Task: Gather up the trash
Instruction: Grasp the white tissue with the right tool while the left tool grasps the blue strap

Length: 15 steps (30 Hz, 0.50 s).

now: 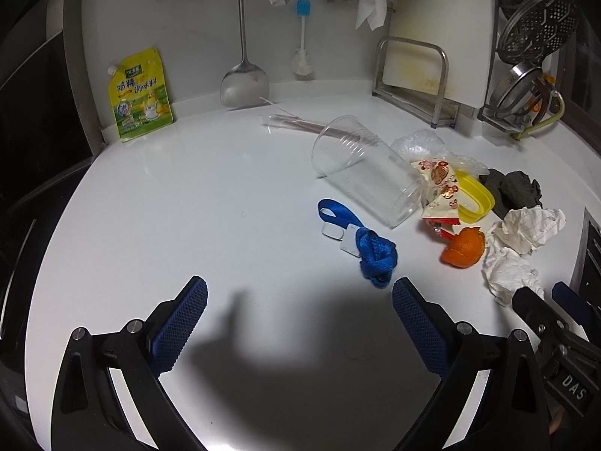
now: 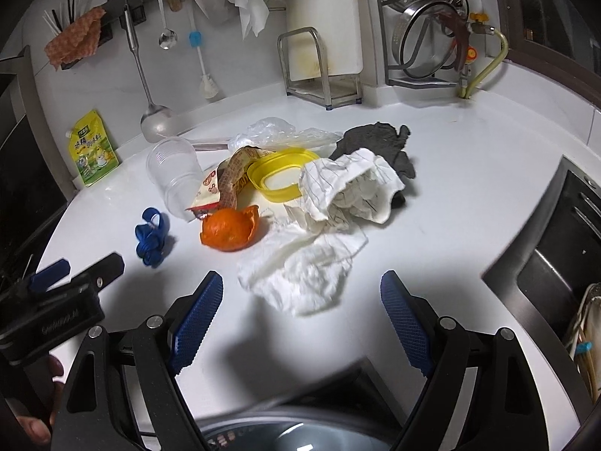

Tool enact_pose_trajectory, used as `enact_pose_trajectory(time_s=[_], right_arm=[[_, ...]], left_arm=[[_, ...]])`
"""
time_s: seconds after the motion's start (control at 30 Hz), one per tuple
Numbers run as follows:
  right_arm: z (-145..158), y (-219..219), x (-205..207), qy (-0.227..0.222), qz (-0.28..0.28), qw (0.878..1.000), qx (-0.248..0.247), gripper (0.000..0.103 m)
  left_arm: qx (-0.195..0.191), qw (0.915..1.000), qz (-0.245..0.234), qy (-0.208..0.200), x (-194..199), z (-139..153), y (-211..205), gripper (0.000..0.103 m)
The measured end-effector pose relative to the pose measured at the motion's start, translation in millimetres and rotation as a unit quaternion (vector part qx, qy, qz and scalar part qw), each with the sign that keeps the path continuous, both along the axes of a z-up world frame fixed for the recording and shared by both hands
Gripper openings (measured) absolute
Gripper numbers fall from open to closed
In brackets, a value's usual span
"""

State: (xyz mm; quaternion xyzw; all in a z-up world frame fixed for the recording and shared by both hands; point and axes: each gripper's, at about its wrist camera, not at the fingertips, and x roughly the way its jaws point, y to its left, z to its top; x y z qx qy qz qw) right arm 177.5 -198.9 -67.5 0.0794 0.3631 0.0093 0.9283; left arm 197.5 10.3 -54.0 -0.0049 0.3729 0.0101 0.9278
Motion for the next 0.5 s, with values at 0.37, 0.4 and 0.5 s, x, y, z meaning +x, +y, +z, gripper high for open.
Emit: enact_pose_trajectory(time_s=[0.37, 0.4, 0.5], right_arm=[[-8.8, 5.7, 19.6, 0.013, -0.002, 1.0, -0.014, 0.082], [-9.2, 6.0, 20.0, 0.012, -0.002, 1.0, -0.016, 0.081], [-9.6, 5.2, 19.1, 0.005, -0.003, 1.0, -0.015, 0.077]], left_arm=[[-0.011, 0.9994, 0.022, 0.024, 9.1, -2.7, 3.0, 0.097], [-0.009, 0.9994, 0.022, 0.025, 10.0, -2.0, 1.6, 0.097], [-0.002, 0.9995, 0.023, 0.02, 11.5, 2.1, -2.0, 0.097]])
